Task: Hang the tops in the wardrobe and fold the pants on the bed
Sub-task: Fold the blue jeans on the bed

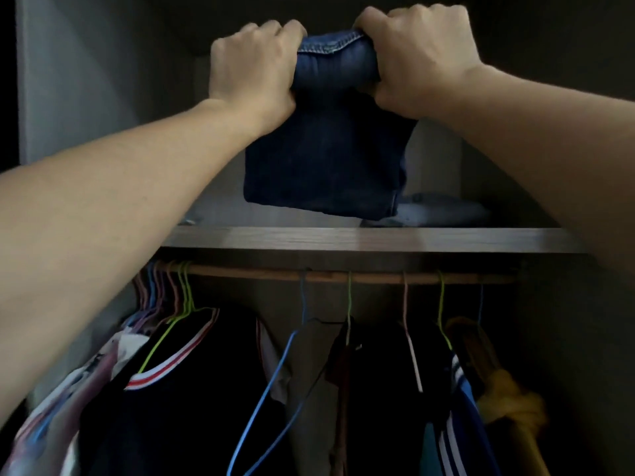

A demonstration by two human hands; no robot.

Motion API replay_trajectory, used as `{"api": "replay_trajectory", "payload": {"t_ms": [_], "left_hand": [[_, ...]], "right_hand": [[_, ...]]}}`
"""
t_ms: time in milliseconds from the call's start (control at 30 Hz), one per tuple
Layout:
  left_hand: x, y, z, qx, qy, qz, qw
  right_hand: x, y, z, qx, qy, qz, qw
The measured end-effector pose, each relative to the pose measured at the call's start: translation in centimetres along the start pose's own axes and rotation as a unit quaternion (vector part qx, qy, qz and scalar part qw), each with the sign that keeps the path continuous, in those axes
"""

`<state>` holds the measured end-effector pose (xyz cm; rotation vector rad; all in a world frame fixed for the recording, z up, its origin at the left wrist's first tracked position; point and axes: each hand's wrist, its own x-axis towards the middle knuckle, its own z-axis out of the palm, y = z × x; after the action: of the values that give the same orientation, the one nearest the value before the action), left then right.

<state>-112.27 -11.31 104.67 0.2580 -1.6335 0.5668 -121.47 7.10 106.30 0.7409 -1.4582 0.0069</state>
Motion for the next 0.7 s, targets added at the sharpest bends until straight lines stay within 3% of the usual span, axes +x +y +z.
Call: {"api": "replay_trajectory", "payload": {"t_ms": [233,400,467,533,633,700], "left_hand": [[2.5,-3.8,13.2,-0.023,-0.040,0.013,0.999],[2.5,-3.9,20.2,-0.009,0.043,-0.029,0.999],[1.9,-3.7,21.3,-0.052,-0.060,-0.008,0.997],[1.1,-3.5,22.0,-0.101,-0.220,0.040,0.969],[-1.3,-2.6,22.1,-0.133,-0.507,0.090,0.847],[-2.5,-2.0,22.1,-0.114,-0.613,0.091,0.777]], "right_hand": [[4.9,-3.2,12.1,-0.034,-0.071,0.019,0.997],[5.7,-4.1,18.4,-0.068,0.002,0.026,0.997],[5.0,-4.2,19.9,-0.044,-0.043,0.016,0.998],[4.2,-4.3,20.3,0.000,-0.186,0.000,0.983],[2.3,-5.1,20.7,0.063,-0.466,-0.035,0.882],[0.8,-5.5,21.5,0.107,-0.569,-0.023,0.815]]}}
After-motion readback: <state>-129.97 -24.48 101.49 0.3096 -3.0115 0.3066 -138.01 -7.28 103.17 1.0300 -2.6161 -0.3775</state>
